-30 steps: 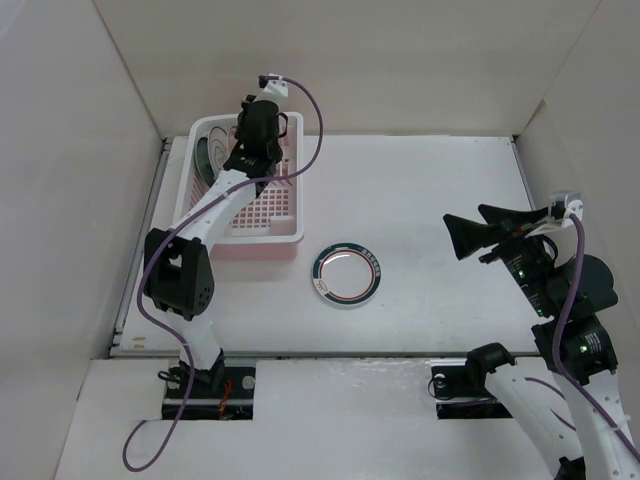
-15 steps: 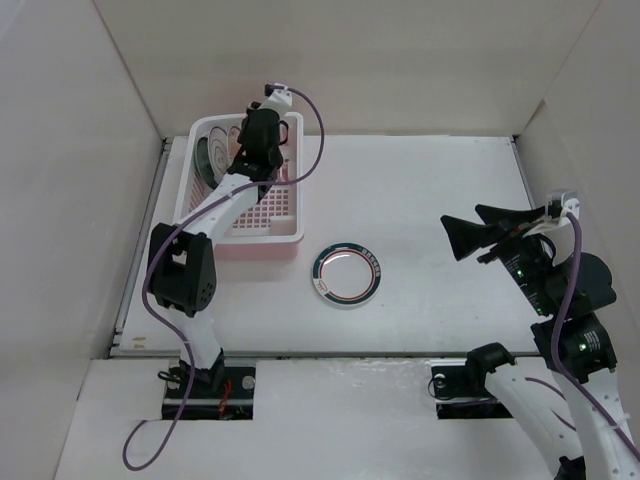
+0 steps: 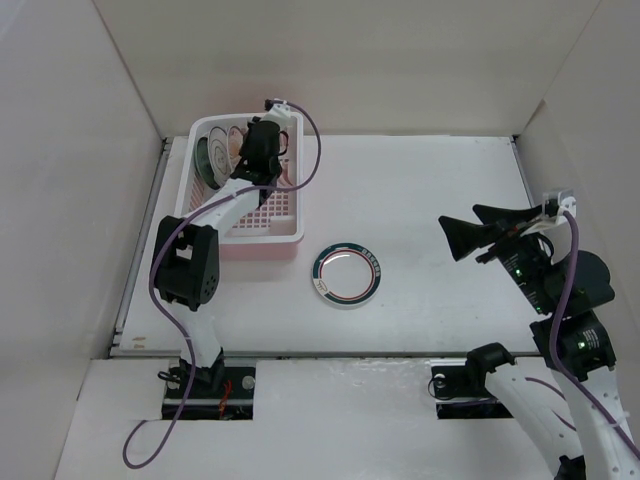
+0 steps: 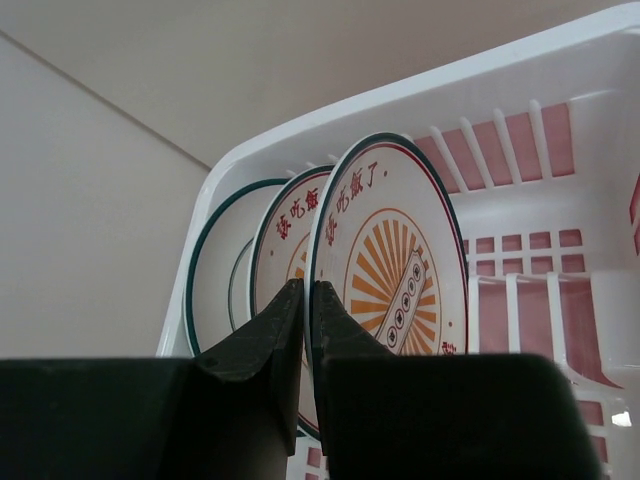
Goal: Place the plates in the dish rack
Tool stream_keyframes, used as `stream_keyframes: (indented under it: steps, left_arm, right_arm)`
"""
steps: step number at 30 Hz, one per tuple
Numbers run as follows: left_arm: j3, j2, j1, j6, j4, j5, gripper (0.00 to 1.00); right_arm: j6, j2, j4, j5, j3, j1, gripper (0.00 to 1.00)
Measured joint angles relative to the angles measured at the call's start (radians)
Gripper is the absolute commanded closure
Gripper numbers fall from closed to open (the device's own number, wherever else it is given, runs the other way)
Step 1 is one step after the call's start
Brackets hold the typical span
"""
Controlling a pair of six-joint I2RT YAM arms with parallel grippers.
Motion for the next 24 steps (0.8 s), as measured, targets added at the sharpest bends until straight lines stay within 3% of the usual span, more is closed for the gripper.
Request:
stream_keyframes:
  steps: [24]
  left_arm:
    - [-0.042,-0.001,0.005,-0.136,-0.026,0.022,1.0]
  right_arm:
    - [0.0,-0.003,0.0,-0.005,0.0,0.011,0.0]
